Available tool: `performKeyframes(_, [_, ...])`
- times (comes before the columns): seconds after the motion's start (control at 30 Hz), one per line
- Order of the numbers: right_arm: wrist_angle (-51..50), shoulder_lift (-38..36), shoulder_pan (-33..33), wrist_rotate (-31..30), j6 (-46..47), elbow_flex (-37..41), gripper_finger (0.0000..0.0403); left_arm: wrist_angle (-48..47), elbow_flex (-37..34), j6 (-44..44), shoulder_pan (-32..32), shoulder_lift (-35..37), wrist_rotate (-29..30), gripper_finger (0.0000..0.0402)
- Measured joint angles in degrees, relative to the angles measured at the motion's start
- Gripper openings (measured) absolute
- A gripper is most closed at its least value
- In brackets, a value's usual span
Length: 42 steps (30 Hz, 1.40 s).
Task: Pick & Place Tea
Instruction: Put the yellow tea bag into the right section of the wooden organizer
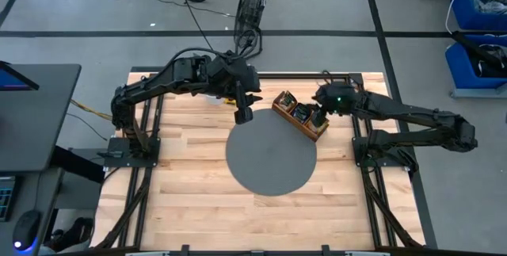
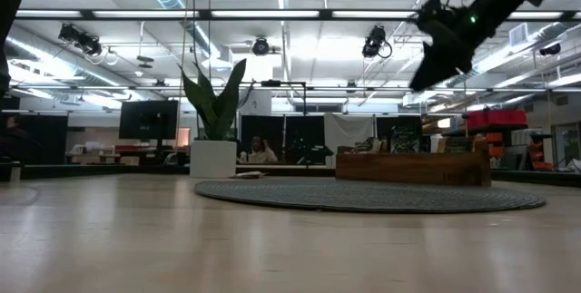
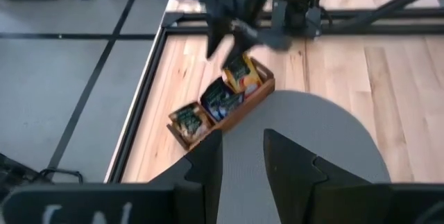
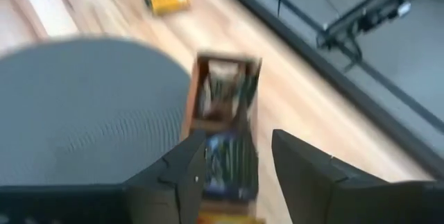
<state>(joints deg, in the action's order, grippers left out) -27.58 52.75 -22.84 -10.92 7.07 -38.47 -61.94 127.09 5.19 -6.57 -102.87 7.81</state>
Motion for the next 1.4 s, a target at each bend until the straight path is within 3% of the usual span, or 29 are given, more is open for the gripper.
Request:
performKeyframes(0.27, [0.82, 0.0, -0.08, 0.55, -3.13, -6.81, 0.0174, -11.36, 0.0, 4.47, 0.11, -0.02, -0.44, 0.011])
performKeyframes(0.47, [0.57, 0.43, -0.1, 1.93, -3.02, -6.33, 0.0174, -23.75, 0.0, 24.63, 2.91, -2.76, -0.05, 0.011])
performKeyframes(0.63, [0.54, 1.48, -0.1, 4.87, -0.17, -5.98, 0.0174, -25.55, 0.0, 36.14, 4.77, -8.14, 1.29, 0.011])
performKeyframes(0.83, [1.18, 1.55, -0.1, 8.24, 1.6, -5.98, 0.0174, -26.57, -0.02, 33.53, 2.73, -15.2, 5.46, 0.011])
performKeyframes(1.1, [0.35, 1.53, 0.03, 11.21, 4.74, -5.98, 0.0174, -21.47, -0.02, 22.19, -4.5, -21.95, 8.54, 0.0099])
performKeyframes(1.27, [0.35, 1.53, 0.04, 12.07, 4.01, -5.98, 0.0174, -20.84, -0.02, 23.97, -8.22, -22.08, 8.27, 0.0079])
performKeyframes(1.4, [0.33, 1.51, 0.05, 12.8, 1.18, -5.98, 0.0174, -18.62, -0.02, 23.29, -10.37, -22.08, 3.46, 0.0067])
